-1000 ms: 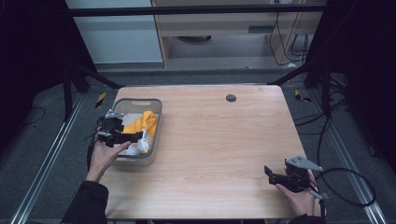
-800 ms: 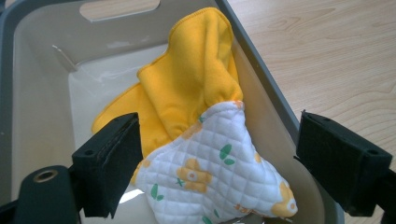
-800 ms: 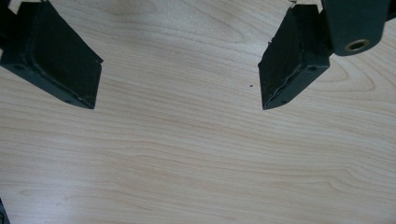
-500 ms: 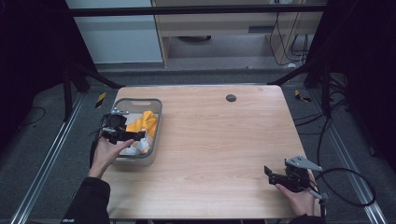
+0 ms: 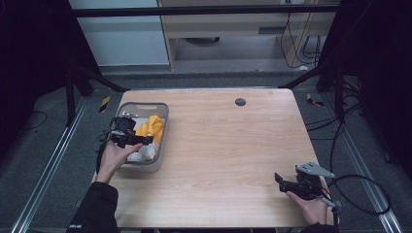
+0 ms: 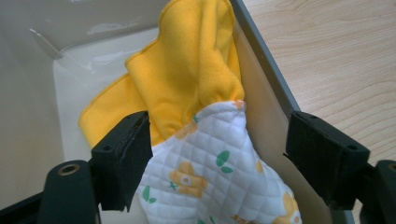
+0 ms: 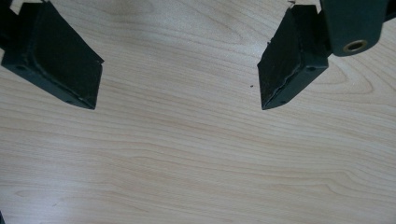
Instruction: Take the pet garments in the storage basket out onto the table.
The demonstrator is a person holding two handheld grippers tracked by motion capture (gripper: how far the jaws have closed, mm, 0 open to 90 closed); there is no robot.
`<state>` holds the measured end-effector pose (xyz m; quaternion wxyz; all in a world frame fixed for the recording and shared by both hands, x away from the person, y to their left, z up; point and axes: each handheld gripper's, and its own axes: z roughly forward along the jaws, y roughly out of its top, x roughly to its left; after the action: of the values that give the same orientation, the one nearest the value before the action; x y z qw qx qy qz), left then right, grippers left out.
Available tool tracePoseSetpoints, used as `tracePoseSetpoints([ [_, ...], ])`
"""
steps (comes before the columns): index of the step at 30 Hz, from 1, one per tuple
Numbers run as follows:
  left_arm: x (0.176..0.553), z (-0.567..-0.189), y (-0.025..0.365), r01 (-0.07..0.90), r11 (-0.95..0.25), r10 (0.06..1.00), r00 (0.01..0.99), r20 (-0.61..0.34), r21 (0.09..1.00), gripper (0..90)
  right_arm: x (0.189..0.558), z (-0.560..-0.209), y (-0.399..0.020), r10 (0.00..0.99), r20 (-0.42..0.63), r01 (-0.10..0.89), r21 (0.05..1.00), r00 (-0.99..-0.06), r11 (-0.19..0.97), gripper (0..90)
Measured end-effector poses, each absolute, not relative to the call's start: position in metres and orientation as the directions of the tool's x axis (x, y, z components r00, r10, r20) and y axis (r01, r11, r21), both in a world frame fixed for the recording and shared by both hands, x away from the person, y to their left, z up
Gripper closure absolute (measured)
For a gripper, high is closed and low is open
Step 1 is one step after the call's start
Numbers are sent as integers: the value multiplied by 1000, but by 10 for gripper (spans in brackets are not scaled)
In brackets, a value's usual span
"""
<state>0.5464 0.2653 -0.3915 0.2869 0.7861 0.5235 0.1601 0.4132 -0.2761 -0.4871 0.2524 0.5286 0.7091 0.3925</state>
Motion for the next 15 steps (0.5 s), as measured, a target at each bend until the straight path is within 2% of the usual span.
tracePoseSetpoints([
  [15,550,-398,257,754,-312,909,413,-48,578,354,414,-488,-276,947,48,551,822,-319,144,138],
])
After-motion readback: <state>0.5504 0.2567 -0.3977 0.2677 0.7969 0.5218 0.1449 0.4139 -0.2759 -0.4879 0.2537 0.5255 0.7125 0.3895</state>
